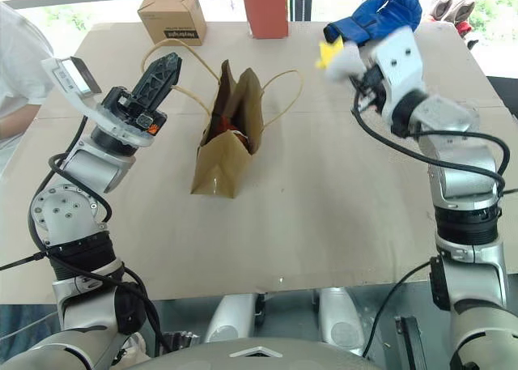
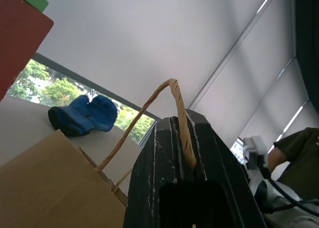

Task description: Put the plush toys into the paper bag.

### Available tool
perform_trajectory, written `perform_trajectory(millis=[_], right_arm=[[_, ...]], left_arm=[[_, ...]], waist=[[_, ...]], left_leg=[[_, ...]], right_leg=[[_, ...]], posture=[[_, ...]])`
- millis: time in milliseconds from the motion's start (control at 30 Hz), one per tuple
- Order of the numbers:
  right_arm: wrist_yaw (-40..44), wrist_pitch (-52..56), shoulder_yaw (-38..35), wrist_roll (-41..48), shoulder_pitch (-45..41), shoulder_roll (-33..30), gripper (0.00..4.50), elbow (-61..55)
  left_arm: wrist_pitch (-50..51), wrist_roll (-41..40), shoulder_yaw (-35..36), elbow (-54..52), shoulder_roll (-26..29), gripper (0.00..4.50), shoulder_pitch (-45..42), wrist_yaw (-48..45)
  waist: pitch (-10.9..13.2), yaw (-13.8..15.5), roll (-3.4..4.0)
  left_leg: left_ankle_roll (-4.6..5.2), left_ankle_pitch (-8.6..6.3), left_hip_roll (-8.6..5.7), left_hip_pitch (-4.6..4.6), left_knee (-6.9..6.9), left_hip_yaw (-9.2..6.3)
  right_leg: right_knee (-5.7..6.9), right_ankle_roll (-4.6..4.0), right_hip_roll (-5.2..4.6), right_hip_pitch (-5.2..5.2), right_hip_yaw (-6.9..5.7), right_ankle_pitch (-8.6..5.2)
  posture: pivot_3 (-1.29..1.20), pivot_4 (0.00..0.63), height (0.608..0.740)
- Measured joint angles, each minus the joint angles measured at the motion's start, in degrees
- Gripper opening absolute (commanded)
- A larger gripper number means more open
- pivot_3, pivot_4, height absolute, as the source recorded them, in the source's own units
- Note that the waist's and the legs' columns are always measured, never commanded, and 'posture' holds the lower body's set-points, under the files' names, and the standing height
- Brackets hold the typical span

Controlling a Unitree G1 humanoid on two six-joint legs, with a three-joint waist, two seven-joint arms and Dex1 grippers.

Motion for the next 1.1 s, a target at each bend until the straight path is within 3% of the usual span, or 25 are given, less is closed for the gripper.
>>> perform_trajectory(millis=[133,467,567,733,1000,1100], right_arm=[[2.97,-9.82,5.85,-3.43,-3.66,-0.9,0.06,1.76],[12.88,-22.95,15.52,-6.57,-14.03,2.75,0.06,11.24],[11.91,-22.1,13.71,-6.31,-17.99,3.38,0.06,14.32],[5.75,-9.51,3.71,1.75,-23.98,10.88,0.06,13.08],[3.71,-1.29,8.57,3.73,-13.34,16.56,0.06,6.35],[3.96,-2.16,12.3,1.81,-10.62,15.29,0.06,4.08]], left_arm=[[-0.05,0.04,-0.11,0.0,0.11,0.0,-0.02,-0.02],[-0.32,1.11,-2.0,-0.02,0.27,0.0,-0.65,-0.14],[-0.75,1.65,-1.92,-0.05,0.27,0.0,-0.6,-0.12],[-1.34,1.71,-2.18,-1.47,-0.35,0.0,0.11,0.04],[-1.74,1.69,-1.9,-1.7,-0.34,0.0,0.48,0.83],[-1.82,1.69,-1.88,-1.89,-0.36,0.0,0.59,1.08]], waist=[[0.0,0.06,-0.01],[0.03,0.08,0.0],[0.05,0.2,0.0],[0.03,0.07,-0.02],[0.04,0.05,-0.01],[0.04,0.13,-0.01]], left_leg=[[0.0,0.0,0.0,-0.01,0.0,0.01],[-0.01,0.01,0.01,-0.02,-0.02,-0.03],[-0.01,0.01,0.0,-0.03,0.0,-0.02],[-0.01,0.01,0.04,0.03,-0.07,-0.09],[-0.01,0.01,0.01,-0.01,-0.06,-0.03],[-0.01,0.01,0.01,-0.01,-0.06,-0.05]], right_leg=[[0.0,0.0,-0.01,0.0,0.0,0.0],[0.01,-0.02,-0.01,-0.01,-0.04,0.01],[0.0,-0.02,-0.04,-0.01,-0.03,0.01],[0.06,-0.03,-0.02,0.0,-0.08,0.01],[0.05,-0.03,-0.04,-0.03,-0.04,0.01],[0.03,-0.03,-0.04,-0.02,-0.07,0.01]], posture=[[0.0,0.15,0.74],[0.0,0.15,0.74],[0.0,0.15,0.74],[0.0,0.15,0.74],[0.0,0.15,0.74],[0.0,0.15,0.74]])
